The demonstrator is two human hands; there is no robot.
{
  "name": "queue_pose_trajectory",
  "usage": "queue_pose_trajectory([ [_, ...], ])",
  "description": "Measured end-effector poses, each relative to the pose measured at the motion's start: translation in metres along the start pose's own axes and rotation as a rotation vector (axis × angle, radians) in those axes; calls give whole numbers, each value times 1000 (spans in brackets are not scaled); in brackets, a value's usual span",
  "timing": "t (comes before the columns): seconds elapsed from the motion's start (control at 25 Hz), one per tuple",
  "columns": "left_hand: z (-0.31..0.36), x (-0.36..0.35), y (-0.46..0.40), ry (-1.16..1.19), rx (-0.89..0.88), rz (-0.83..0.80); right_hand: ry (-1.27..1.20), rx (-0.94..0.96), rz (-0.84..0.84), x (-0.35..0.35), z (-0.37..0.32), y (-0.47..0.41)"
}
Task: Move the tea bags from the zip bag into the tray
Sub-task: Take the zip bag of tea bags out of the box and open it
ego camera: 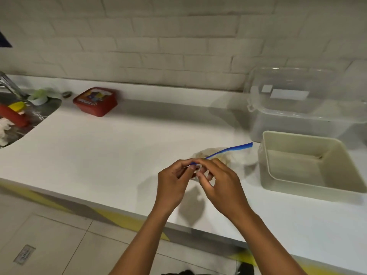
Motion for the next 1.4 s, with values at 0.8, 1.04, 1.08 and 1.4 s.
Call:
queue_pose_trajectory([
  [0.8,-5,8,23,-402,-394,81,113,-55,164,-7,24,7],
  [1.04,-7,29,27,-377,-370,194,119,-211,214,6,56,-3],
  [1.08,-7,32,27,-368,-362,197,121,-219,217,7,58,-4],
  [1.4,-8,47,29,-349,-346,206,136,-262,253,7,73,-4],
])
Point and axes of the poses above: each hand's wrist, its own y-axis away from the middle knuckle, its own x-axis out of the back of the hand, z = x × y, the point moved 1 cm from there along -y, towards the middle knuckle, and after that the axes turned 14 degrees about y, right-handed, at the moved point
